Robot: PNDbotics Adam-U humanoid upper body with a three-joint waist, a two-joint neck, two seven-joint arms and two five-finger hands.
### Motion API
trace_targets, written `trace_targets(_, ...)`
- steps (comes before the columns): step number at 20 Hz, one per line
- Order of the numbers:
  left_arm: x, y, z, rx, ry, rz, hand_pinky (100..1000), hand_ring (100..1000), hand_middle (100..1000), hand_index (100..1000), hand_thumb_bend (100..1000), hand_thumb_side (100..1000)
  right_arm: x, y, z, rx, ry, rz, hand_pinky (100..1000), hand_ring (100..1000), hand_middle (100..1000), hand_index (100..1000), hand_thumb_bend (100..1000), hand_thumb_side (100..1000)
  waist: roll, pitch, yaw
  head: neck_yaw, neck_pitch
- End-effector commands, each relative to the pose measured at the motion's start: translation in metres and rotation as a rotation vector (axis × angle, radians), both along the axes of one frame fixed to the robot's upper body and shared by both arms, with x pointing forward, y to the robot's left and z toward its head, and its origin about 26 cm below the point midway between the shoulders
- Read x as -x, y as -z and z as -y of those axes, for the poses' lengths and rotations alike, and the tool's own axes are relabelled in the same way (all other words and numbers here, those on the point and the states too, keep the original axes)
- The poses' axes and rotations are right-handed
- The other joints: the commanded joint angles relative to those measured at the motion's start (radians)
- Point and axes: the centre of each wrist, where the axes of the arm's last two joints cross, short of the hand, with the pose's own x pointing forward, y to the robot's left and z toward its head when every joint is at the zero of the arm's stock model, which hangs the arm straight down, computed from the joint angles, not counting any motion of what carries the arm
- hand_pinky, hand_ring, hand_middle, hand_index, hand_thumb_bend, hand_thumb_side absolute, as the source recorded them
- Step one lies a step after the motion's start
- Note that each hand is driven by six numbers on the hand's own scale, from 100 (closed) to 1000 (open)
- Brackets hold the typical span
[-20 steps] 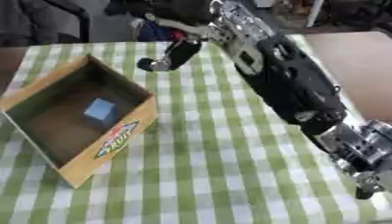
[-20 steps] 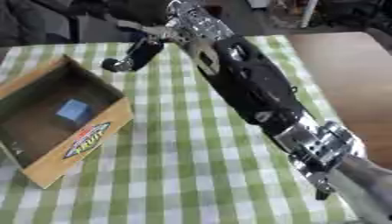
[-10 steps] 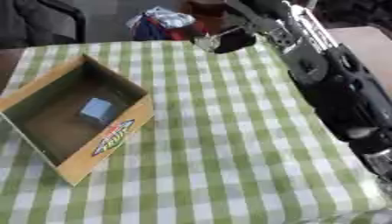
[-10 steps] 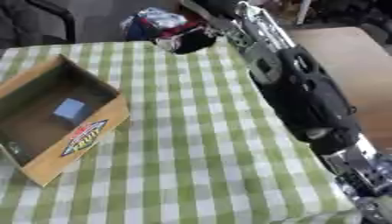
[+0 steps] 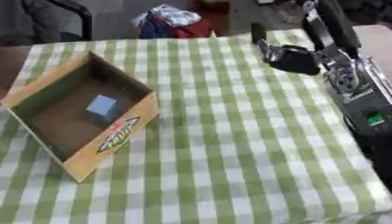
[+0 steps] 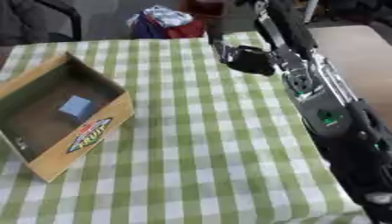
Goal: Pick up objects on the table and place them in the box.
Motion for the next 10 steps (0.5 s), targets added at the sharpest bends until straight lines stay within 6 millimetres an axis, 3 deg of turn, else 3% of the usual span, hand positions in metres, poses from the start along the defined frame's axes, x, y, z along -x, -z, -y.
trace_targets(1,0.003,-0.007,-0.004,-0.021,-0.017,0.019,662,563,619,774,100,653,0.018,-0.008,-0.008,-0.087,-0.045,0.047,654,923,898,943,100,420,0.002,-0.01,-0.004,0.018,0.004)
trace_targets(10,0.004,-0.004,-0.005,-0.018,-0.026,0.001,660,563,621,773,100,653,0.032,0.012,-0.007,-0.296,-0.12,0.008,641,914,885,915,100,414,0.009,-0.003,-0.028,0.048,0.001)
